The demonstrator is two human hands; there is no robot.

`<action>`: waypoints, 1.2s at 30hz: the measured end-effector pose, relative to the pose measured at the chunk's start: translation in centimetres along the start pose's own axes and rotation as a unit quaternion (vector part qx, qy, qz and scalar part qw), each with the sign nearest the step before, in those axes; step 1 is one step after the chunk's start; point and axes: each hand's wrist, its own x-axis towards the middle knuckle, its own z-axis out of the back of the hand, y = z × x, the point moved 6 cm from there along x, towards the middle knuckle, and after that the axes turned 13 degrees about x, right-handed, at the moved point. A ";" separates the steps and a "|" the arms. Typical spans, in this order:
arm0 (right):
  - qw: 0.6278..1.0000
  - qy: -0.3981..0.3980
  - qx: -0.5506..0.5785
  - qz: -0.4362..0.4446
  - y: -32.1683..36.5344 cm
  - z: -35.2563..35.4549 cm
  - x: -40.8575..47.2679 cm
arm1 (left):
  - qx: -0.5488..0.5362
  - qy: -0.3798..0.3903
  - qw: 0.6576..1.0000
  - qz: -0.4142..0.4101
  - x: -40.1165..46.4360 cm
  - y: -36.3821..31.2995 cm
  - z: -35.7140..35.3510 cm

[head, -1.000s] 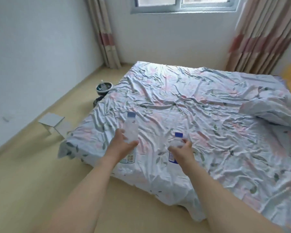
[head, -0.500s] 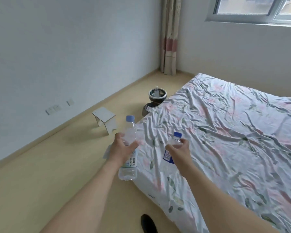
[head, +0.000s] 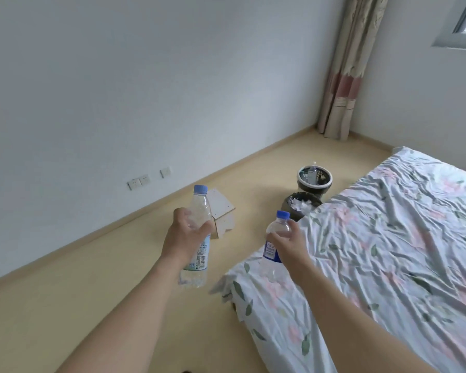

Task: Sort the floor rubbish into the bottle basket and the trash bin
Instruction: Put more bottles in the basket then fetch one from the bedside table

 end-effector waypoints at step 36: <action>0.978 -0.204 0.028 -0.002 8.3 -24.8 54.2 | 0.067 0.142 0.984 -0.080 70.6 -6.1 -0.9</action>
